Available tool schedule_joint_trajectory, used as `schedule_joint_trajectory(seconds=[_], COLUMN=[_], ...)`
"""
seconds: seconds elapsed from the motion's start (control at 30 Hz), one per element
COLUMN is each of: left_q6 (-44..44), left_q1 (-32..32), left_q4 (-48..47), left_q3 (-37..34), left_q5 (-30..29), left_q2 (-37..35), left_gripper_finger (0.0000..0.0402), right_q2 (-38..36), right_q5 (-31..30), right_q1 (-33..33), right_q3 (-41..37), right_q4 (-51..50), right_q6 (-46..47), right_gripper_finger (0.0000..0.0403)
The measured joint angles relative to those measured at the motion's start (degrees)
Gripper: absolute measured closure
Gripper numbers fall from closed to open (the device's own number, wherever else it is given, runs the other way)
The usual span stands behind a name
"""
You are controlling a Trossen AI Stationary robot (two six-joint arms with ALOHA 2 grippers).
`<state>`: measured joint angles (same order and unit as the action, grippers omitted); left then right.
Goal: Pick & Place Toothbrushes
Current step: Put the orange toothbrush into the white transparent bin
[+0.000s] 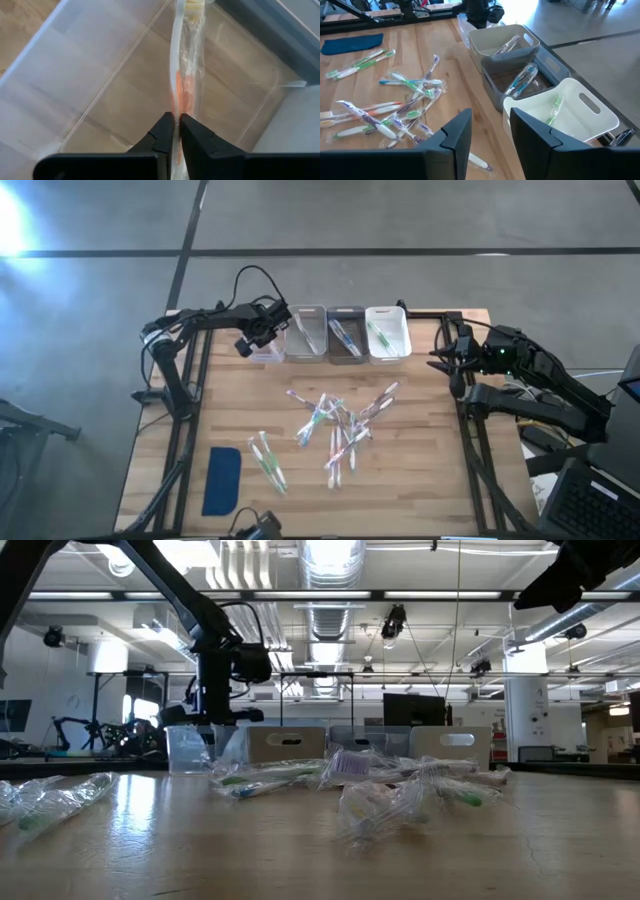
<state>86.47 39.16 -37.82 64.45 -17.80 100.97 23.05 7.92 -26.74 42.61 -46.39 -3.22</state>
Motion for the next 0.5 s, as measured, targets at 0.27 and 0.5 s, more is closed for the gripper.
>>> schedule_joint_trajectory(seconds=[0.27, 0.5], left_q6=[-2.42, -2.81], left_q1=[0.00, 0.00], left_q4=[0.97, 1.31], left_q3=[0.10, 0.57], left_q5=[0.38, 0.37], left_q2=[0.00, -0.02], left_gripper_finger=[0.0339, 0.0293], right_q2=[0.00, 0.00], right_q5=[0.00, 0.00], right_q1=[0.00, -0.02], right_q3=[-0.01, -0.01], right_q4=[0.00, 0.00], right_q6=[0.00, 0.00], right_gripper_finger=[0.0295, 0.0316])
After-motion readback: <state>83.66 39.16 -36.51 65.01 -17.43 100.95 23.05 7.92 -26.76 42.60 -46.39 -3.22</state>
